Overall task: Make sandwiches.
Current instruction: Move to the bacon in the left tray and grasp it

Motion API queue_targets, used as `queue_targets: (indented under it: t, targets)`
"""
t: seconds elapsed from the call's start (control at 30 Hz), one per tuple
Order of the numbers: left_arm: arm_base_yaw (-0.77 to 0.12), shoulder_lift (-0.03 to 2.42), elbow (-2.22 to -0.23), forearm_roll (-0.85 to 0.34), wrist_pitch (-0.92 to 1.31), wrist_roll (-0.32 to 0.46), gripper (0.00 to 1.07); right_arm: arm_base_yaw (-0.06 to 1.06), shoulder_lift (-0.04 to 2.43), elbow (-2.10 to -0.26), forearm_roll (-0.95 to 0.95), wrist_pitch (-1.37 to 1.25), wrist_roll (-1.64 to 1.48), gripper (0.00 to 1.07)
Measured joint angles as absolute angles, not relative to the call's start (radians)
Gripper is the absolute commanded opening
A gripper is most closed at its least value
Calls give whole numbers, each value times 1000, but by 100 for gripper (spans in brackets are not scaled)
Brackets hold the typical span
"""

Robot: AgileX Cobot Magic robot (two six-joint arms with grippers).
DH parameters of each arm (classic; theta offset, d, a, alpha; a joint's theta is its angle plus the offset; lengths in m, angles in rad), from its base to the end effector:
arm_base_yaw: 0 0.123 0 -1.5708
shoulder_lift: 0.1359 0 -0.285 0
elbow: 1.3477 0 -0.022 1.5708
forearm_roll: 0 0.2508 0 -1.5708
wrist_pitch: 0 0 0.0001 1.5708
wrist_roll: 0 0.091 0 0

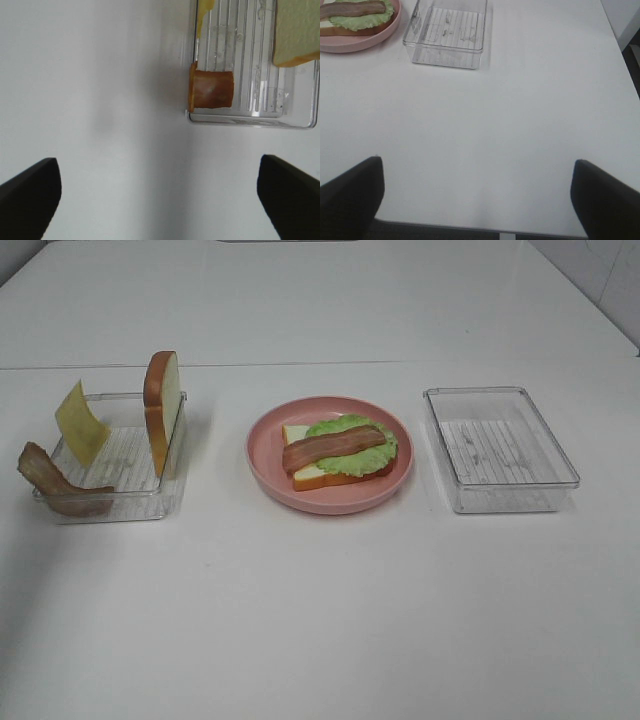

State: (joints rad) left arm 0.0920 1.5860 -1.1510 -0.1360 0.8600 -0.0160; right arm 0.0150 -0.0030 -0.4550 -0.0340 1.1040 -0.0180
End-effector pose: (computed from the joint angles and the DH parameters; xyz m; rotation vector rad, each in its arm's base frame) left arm 0.3181 0.0200 0.2554 -0.2462 2.7604 -0.1461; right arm -0.0023 -0.0028 0.2613 -0.0335 2.1291 -0.0431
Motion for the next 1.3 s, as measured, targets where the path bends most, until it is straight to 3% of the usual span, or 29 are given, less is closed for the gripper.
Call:
queue_targets:
  t: [0.43, 0.63, 0.77, 1.3]
  targets:
    - [90, 1745, -1186, -218, 854, -16, 101, 15, -3, -455, -34, 1104, -18, 99]
    - [43, 1797, -1205, -218, 803, -16, 101, 15, -3, -455, -34, 1104, -18, 99]
    - [-5, 1829, -1210, -201, 749, -16, 101, 15, -3, -455, -34, 1104, -18, 99]
    - [-9, 1889, -1211, -125, 750, -35, 101, 15, -3, -455, -34, 1104, -18, 99]
